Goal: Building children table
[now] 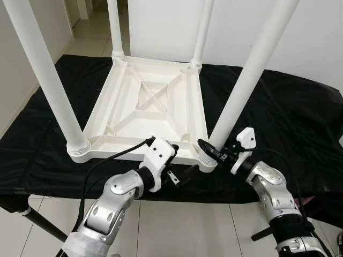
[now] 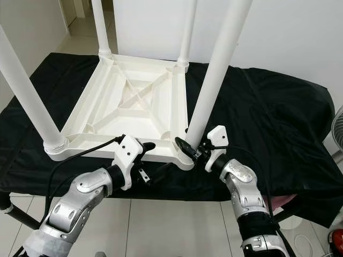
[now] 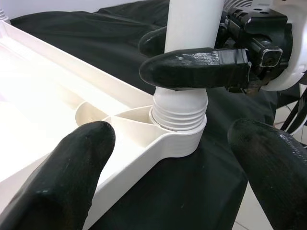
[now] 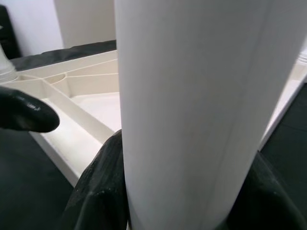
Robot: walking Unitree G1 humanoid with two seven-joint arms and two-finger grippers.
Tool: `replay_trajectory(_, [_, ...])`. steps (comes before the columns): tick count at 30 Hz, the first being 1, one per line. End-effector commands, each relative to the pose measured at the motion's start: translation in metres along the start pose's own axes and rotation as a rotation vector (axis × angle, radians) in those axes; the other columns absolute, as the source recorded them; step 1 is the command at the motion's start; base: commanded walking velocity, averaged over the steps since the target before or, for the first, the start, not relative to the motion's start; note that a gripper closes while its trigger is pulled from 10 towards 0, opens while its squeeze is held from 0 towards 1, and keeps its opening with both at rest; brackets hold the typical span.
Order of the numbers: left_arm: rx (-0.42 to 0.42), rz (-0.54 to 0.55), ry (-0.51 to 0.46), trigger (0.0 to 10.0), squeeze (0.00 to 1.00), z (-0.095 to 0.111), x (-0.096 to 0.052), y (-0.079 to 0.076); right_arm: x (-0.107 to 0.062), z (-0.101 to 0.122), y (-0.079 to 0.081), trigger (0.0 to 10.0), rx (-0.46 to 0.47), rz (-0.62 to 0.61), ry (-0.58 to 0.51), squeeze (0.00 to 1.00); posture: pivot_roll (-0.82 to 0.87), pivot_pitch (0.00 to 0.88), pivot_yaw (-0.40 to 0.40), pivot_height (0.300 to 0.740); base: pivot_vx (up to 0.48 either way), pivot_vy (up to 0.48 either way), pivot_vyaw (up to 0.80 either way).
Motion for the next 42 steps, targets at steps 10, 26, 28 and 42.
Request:
replay_trajectory(10, [-0.012,0.034,-0.004,10.0,0.0,-0.005,0.001,0.0,-0.005,-0.01,0.003,10.0,0.049,-0.334,0.184,0.0,-0.08,0.0,-0.072,0.74,0.0,0.0,0.0])
replay_trajectory(26, [-0.027,0.081,-0.034,10.0,0.0,-0.004,0.003,0.001,-0.007,-0.015,0.031,10.0,0.132,-0.697,0.395,1.0,-0.07,0.0,-0.086,0.74,0.0,0.0,0.0])
replay_trajectory(28, [-0.025,0.082,-0.041,10.0,0.0,-0.002,0.005,0.003,-0.005,-0.011,0.029,10.0,0.125,-0.665,0.359,1.0,-0.08,0.0,-0.085,0.74,0.0,0.0,0.0])
replay_trajectory(42, [-0.005,0.078,-0.054,10.0,0.0,0.004,0.008,0.006,0.002,-0.005,0.016,10.0,0.042,-0.289,0.197,0.0,-0.07,0.0,-0.068,0.74,0.0,0.0,0.0])
Point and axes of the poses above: a point about 5 cm out from each wrist's last joint towards the gripper, its own x axis pointing out of the wrist towards the gripper, its own z axis along the axis of the wrist's last joint, y = z × x, the point moved 1 cm from there along x, pointing out of the wrist towards the gripper, and after that the axes turned 15 degrees about -x, right-handed, at the moved point
